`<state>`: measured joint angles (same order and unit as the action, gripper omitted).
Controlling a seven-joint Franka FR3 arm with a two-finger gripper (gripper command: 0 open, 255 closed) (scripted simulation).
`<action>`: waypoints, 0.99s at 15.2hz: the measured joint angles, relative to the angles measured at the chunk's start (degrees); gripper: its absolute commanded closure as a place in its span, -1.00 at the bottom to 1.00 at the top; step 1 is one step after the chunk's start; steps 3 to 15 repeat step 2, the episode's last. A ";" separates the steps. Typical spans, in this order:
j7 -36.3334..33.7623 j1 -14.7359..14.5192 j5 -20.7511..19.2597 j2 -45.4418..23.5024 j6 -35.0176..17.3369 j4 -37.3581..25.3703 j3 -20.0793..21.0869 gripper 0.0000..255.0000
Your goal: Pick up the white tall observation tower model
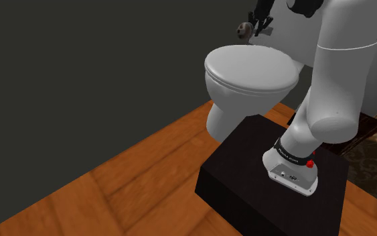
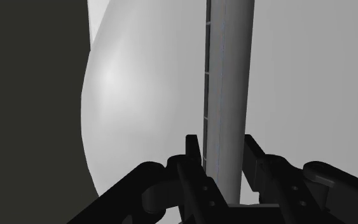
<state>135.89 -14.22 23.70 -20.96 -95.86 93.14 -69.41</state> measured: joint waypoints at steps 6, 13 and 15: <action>-0.12 0.38 -0.10 0.03 1.19 -1.25 -0.03 1.00; -0.12 0.38 -0.10 0.03 1.19 -1.25 -0.03 1.00; -0.12 0.38 -0.10 0.03 1.19 -1.25 -0.03 1.00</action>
